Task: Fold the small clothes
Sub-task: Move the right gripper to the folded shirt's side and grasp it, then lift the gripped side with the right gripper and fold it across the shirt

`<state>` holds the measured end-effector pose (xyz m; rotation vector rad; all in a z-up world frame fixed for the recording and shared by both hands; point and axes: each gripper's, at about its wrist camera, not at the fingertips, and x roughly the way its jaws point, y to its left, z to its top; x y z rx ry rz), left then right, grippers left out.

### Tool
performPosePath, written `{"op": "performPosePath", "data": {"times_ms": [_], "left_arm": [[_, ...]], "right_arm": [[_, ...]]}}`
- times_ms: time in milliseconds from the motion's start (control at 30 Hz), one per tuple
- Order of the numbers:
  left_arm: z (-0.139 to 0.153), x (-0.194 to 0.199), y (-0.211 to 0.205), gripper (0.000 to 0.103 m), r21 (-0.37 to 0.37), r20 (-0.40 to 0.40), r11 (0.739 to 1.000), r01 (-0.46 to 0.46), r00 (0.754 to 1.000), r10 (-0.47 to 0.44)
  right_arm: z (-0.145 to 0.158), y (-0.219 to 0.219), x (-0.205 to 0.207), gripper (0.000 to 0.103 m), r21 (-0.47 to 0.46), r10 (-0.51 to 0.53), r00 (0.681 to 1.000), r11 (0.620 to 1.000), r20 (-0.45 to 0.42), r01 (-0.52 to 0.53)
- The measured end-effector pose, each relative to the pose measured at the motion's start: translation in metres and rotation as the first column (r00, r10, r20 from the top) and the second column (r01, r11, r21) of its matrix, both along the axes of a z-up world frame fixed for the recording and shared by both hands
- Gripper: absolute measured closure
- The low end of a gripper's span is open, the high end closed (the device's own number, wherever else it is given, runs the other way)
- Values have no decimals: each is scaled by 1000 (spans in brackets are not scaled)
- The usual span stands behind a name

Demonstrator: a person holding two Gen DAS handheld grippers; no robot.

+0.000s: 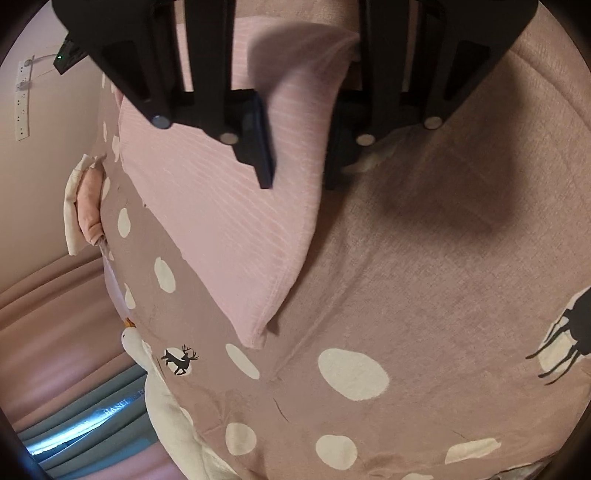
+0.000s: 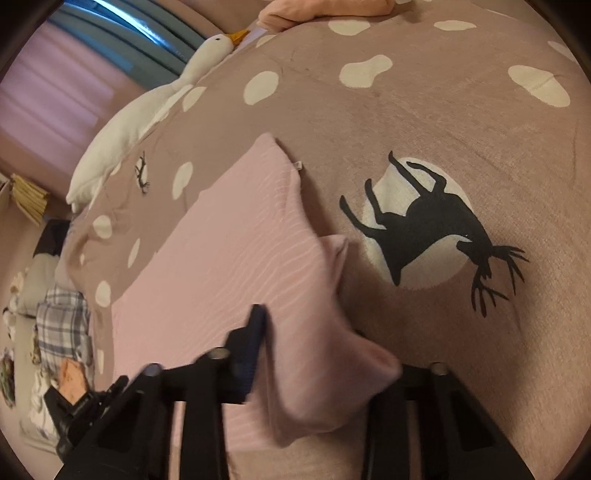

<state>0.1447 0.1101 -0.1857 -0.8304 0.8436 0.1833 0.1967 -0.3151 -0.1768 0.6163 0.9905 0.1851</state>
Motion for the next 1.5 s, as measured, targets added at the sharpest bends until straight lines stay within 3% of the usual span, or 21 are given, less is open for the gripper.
{"op": "performPosePath", "data": {"times_ms": [200, 367, 567, 1000, 1233, 1500], "left_arm": [[17, -9, -15, 87, 119, -7, 992, 35, 999, -34], [30, -39, -20, 88, 108, 14, 993, 51, 998, -53], [40, -98, -35, 87, 84, -2, 993, 81, 997, -81], [41, -180, -81, 87, 150, 2, 979, 138, 990, -140], [24, -183, -89, 83, 220, -49, 963, 153, 988, -146], [18, -192, -86, 75, 230, -52, 962, 145, 989, -136]], "right_arm": [[25, 2, -14, 84, -44, 18, 997, 999, 80, -15], [53, 2, -34, 84, -72, 56, 987, 996, 147, -46], [64, -11, -73, 84, -115, 98, 985, 990, 139, -82], [54, -42, -150, 84, -118, 68, 990, 992, 120, -54], [31, -53, -157, 84, -109, 43, 997, 993, 65, -36], [6, -54, -162, 84, -121, 16, 999, 993, 49, -10]]}}
